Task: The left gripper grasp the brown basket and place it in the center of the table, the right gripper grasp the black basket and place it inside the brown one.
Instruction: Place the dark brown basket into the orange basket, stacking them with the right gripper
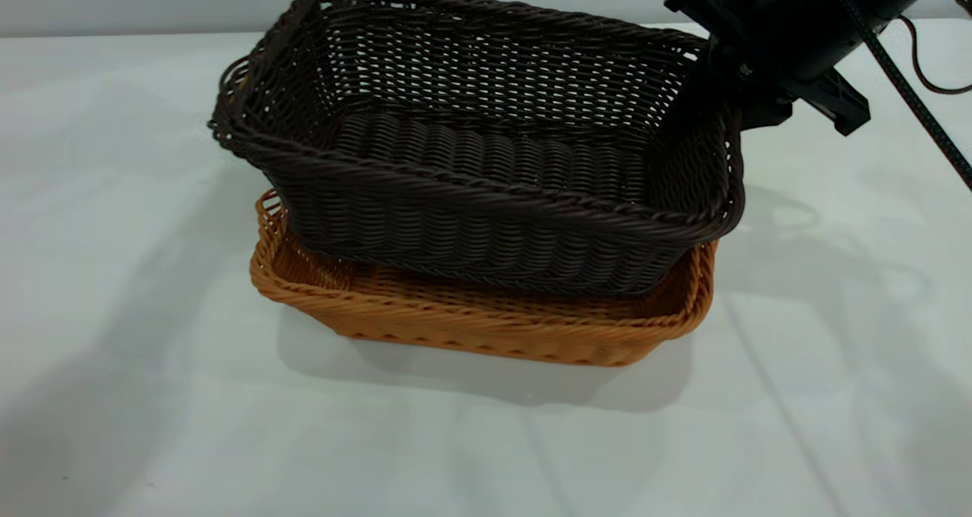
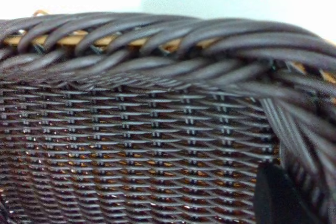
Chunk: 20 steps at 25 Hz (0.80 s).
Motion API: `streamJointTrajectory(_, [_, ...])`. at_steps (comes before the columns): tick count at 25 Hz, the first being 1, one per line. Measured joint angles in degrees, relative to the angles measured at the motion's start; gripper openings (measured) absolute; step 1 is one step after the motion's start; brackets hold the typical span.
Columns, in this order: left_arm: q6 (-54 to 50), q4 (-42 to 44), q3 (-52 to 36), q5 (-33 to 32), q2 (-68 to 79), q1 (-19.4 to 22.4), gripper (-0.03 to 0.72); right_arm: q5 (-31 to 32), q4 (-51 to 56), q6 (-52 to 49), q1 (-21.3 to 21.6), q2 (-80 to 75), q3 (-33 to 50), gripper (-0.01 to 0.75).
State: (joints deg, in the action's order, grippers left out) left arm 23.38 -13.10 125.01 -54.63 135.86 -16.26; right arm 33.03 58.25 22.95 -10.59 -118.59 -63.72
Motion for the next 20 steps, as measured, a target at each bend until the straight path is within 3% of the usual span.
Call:
streamJointTrajectory(15, [0.0, 0.0, 0.0, 0.5, 0.0, 0.0, 0.580, -3.5, -2.8, -5.3, -2.7, -3.4, -0.1, 0.104])
streamJointTrajectory(17, [0.0, 0.0, 0.0, 0.6, 0.0, 0.0, 0.580, -2.9, -2.5, -5.3, -2.7, -3.4, -0.4, 0.155])
streamJointTrajectory(20, [0.0, 0.1, 0.0, 0.6, -0.1, 0.0, 0.580, -1.1, -2.1, -3.9, -2.7, -3.4, -1.6, 0.302])
